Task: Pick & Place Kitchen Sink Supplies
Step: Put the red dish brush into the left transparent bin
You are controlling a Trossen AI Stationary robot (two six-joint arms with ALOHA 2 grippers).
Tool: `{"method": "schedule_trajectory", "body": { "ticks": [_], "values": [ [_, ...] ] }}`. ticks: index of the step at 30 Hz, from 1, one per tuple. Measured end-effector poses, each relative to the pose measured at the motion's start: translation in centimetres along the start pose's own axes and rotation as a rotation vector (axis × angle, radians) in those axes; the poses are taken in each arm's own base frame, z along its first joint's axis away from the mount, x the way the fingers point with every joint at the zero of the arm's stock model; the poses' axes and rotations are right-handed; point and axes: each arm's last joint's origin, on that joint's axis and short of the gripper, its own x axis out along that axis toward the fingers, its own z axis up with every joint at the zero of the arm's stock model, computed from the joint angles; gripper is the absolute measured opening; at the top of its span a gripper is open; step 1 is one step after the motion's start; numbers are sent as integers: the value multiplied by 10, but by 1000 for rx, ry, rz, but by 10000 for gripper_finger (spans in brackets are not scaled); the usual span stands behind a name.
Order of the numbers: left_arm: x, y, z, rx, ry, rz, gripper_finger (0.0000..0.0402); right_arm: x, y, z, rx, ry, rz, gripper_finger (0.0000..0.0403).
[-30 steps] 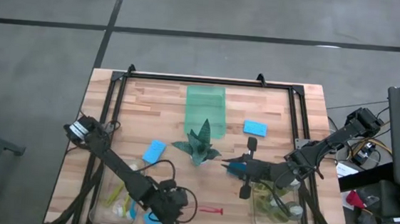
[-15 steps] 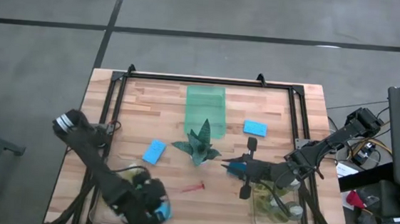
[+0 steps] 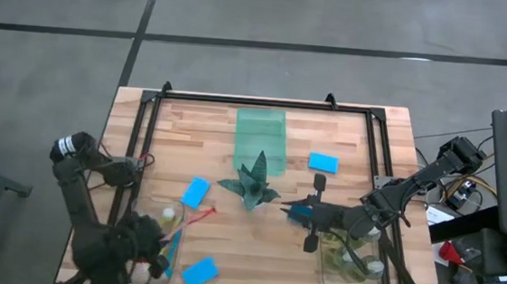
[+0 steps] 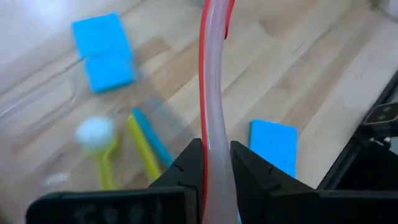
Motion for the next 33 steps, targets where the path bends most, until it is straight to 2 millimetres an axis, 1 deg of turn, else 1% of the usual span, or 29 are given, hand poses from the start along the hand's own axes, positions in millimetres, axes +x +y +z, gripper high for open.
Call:
{"method": "schedule_trajectory", "body": {
  "ticks": [6, 9, 14, 17, 21, 27, 30, 33],
  "values": [
    [-15, 19, -24, -69, 21, 69, 53, 0, 0, 0, 12, 0, 0, 56],
    [-16, 24, -34, -69, 21, 118, 53, 0, 0, 0, 18, 0, 0, 56],
    [-13, 26, -44, -33, 98, 214, 56, 0, 0, 0, 13, 0, -1, 56],
    [-13, 29, -47, 1, 79, 244, 55, 0, 0, 0, 11, 1, -1, 56],
    [-13, 32, -45, 26, 61, 280, 52, 2, -2, 0, 15, -1, -10, 56],
    [-15, 35, -50, 27, 177, 365, 53, 7, -5, -1, 30, 9, -29, 56],
    [-16, 35, -50, 21, 169, 357, 52, 12, -4, -4, 25, 11, -36, 56],
    [-15, 32, -46, 51, 75, 263, 52, 17, -3, -7, 13, 25, -42, 56]
  ]
}}
